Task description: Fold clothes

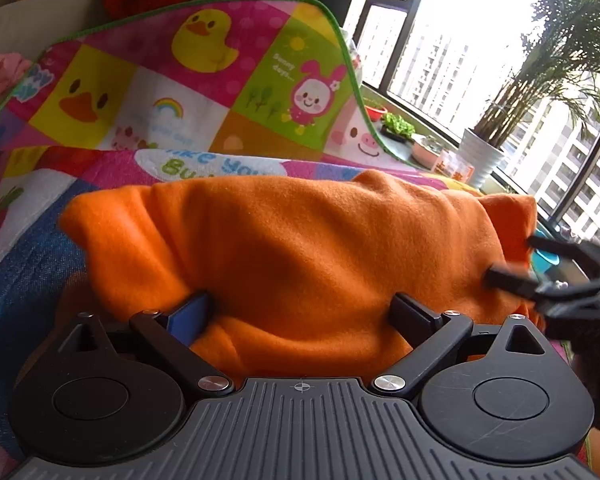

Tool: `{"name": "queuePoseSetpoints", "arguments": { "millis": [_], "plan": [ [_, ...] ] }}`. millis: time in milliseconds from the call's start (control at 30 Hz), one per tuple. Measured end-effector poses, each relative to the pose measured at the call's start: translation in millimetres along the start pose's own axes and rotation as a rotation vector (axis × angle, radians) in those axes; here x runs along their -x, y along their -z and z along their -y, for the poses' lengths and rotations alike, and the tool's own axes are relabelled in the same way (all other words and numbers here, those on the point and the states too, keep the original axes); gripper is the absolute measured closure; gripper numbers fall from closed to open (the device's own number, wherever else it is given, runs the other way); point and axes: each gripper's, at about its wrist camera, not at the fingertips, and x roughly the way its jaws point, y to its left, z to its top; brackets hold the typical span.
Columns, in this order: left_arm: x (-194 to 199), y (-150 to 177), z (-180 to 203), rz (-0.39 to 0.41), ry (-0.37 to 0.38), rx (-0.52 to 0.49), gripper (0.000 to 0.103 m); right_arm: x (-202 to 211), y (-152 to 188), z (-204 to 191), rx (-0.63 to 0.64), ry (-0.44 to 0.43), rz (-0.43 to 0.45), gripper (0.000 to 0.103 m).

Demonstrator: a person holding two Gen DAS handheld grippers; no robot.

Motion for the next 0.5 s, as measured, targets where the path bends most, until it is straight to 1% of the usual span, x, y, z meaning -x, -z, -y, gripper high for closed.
{"name": "queuePoseSetpoints", "arguments": {
  "millis": [33,67,167,267,367,500],
  "plan": [
    [2,0,-1,0.000,0.003,0.006,0.005,-6,7,0,0.001,-0.006,-0.022,0.000],
    [5,0,-2,0.001,0.005,0.012,0.005,-7,10,1,-0.013,-0.015,-0.022,0.000],
    [16,-1,-11,0.008,0.031,0.057,0.005,-5,8,0,0.011,-0.006,-0.020,0.000],
    [24,1,-21,0.010,0.044,0.088,0.005,0,9,1,0.008,-0.017,-0.027,0.000],
    [23,4,-29,-0.002,0.046,0.091,0.005,18,2,16,-0.077,-0.050,0.011,0.000],
    [18,6,-34,-0.003,0.067,0.108,0.005,35,-9,45,-0.205,-0.012,0.080,0.001]
  ]
}}
